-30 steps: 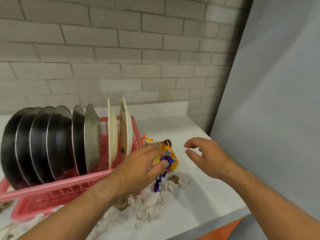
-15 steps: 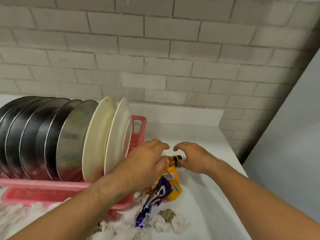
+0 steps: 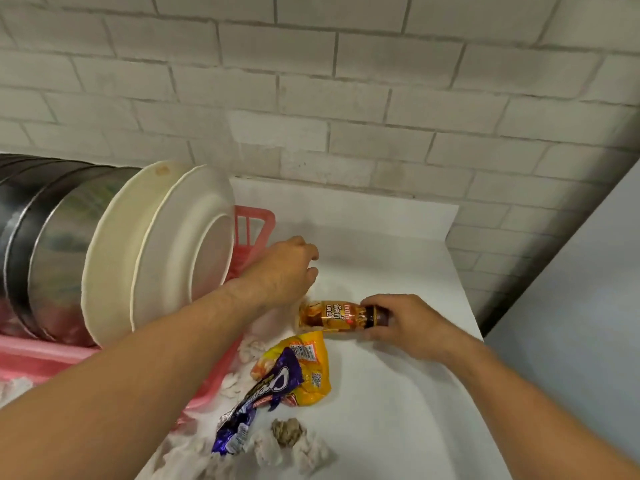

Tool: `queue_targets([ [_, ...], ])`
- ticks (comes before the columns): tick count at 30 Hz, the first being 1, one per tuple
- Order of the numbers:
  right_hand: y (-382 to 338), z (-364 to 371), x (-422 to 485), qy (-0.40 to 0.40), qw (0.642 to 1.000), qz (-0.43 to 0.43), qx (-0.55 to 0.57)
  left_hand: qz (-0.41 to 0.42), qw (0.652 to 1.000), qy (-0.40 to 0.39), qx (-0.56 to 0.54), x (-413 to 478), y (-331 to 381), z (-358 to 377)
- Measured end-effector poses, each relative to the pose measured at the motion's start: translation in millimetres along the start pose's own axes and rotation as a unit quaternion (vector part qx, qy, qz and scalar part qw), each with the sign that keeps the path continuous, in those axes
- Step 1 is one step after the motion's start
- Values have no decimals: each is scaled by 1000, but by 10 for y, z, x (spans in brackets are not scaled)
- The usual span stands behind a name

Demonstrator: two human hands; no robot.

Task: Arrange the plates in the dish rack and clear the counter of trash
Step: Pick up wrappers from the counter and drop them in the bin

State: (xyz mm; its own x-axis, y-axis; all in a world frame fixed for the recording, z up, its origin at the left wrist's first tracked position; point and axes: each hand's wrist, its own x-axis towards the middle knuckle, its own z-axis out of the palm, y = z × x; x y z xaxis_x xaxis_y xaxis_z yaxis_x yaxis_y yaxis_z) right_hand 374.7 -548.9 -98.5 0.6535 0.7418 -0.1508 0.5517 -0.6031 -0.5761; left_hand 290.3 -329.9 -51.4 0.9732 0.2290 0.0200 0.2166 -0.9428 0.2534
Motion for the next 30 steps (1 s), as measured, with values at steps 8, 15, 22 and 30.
queue_targets([
  [8, 57, -438, -762, 210, 963, 37, 163, -99, 972, -152, 147, 422, -111, 561],
  [15, -429, -153, -873, 301, 916, 28, 265, -40, 988, -121, 89, 338, -60, 565],
  [22, -847, -82, -982, 219, 961, 21, 169, 52, 996, -8, -78, -125, 316, -101],
  [30, -1056, 221, -1124, 215, 970, 79, 78, 220, 971, -92, -23, -1120, 120, -22],
])
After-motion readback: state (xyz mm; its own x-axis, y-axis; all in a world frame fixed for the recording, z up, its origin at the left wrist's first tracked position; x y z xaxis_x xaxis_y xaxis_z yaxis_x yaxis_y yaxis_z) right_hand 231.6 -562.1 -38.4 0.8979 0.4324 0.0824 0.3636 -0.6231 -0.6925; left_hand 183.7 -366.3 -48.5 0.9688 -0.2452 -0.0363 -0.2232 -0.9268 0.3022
